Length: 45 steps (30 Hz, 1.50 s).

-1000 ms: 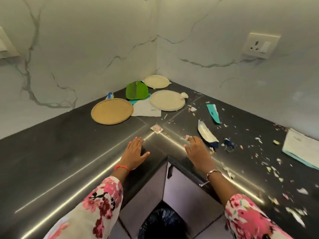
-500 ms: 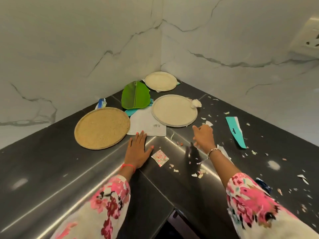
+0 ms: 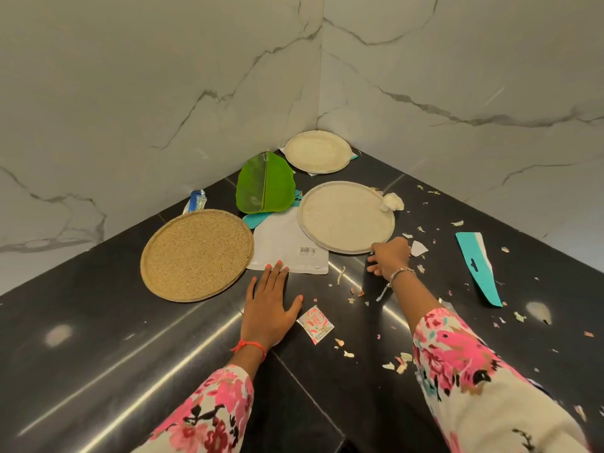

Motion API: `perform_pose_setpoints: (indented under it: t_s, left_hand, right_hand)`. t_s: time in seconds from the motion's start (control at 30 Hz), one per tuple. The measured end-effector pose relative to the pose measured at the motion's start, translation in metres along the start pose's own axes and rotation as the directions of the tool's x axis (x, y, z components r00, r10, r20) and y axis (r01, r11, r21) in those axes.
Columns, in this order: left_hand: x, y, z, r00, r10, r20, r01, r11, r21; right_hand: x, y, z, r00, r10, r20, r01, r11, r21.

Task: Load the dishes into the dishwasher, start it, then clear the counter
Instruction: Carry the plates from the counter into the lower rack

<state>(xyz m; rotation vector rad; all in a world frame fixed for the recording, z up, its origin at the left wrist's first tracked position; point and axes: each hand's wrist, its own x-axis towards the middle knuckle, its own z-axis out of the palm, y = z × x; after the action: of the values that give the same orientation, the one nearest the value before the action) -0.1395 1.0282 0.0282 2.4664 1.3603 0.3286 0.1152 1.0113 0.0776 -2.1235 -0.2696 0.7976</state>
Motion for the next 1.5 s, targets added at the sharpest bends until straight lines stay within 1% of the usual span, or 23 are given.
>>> perform_pose_setpoints:
  t_s: [0.13, 0.37, 0.5, 0.57, 0.67, 0.77, 0.83, 0.87, 0.93, 0.97, 1.03, 1.1, 1.17, 1.27, 1.37, 1.5]
  left_hand:
    - [-0.001, 0.001, -0.001, 1.000, -0.002, 0.007, 0.002, 1.000, 0.011]
    - [-0.001, 0.000, -0.001, 1.000, -0.003, 0.016, 0.003, 1.000, 0.019]
    - [0.000, 0.000, -0.001, 1.000, -0.001, 0.014, 0.001, 1.000, 0.017]
    - [0.000, 0.001, -0.001, 1.000, 0.002, 0.011, -0.002, 1.000, 0.014]
    - [-0.001, 0.000, 0.000, 1.000, 0.003, 0.007, -0.003, 1.000, 0.012]
    - [0.000, 0.001, 0.000, 1.000, 0.000, 0.009, 0.000, 1.000, 0.013]
    - [0.001, 0.001, 0.000, 1.000, 0.000, 0.010, 0.000, 1.000, 0.016]
    - [0.001, 0.000, -0.001, 1.000, -0.002, 0.011, 0.002, 1.000, 0.016]
    - [0.001, 0.000, -0.001, 1.000, -0.005, 0.012, 0.005, 1.000, 0.014]
    - [0.000, 0.000, -0.001, 1.000, -0.006, 0.011, 0.006, 1.000, 0.011]
    - [0.000, 0.000, -0.001, 1.000, -0.006, 0.009, 0.006, 1.000, 0.002]
    - [0.000, 0.000, 0.000, 1.000, -0.004, 0.008, 0.004, 1.000, 0.002]
    - [0.000, -0.001, 0.000, 1.000, -0.003, 0.006, 0.003, 1.000, -0.001]
    - [0.001, -0.001, 0.001, 1.000, -0.001, 0.001, 0.001, 1.000, 0.007]
    - [0.001, -0.001, 0.002, 1.000, -0.002, -0.013, 0.002, 1.000, -0.004]
    - [0.000, 0.000, -0.001, 0.999, 0.023, -0.033, -0.025, 0.996, -0.081]
  right_hand:
    - [0.000, -0.002, 0.006, 0.999, 0.025, -0.035, -0.022, 0.997, 0.078]
    - [-0.001, -0.007, 0.008, 0.998, 0.060, -0.036, -0.057, 0.995, 0.080]
    - [-0.004, -0.011, 0.006, 0.993, 0.108, -0.035, -0.102, 0.983, 0.154]
    - [-0.005, -0.012, 0.005, 0.994, 0.092, -0.052, -0.085, 0.988, 0.130]
    - [-0.006, -0.010, 0.008, 0.996, 0.083, -0.024, -0.080, 0.992, 0.098]
    - [-0.006, -0.010, 0.012, 0.993, 0.063, -0.095, -0.061, 0.998, 0.027]
    - [-0.008, -0.011, 0.014, 0.991, 0.048, -0.124, -0.044, 0.999, 0.032]
    - [-0.009, -0.012, 0.014, 0.992, 0.053, -0.119, -0.046, 0.997, 0.060]
    - [-0.013, -0.012, 0.011, 0.992, 0.107, -0.072, -0.089, 0.973, 0.214]
    - [-0.016, -0.013, 0.009, 0.989, 0.144, -0.027, -0.128, 0.937, 0.324]
    - [-0.020, -0.014, 0.003, 0.980, 0.194, 0.034, -0.183, 0.833, 0.523]
    - [-0.022, -0.013, -0.005, 0.970, 0.243, 0.014, -0.196, 0.744, 0.638]
    - [-0.026, -0.009, -0.012, 0.963, 0.270, 0.006, -0.203, 0.710, 0.675]
    - [-0.038, -0.003, -0.022, 0.962, 0.264, 0.070, -0.240, 0.692, 0.681]
    - [-0.050, 0.001, -0.034, 0.960, 0.259, 0.107, -0.266, 0.721, 0.640]
    - [-0.069, 0.017, -0.049, 0.962, 0.263, 0.075, -0.252, 0.745, 0.618]
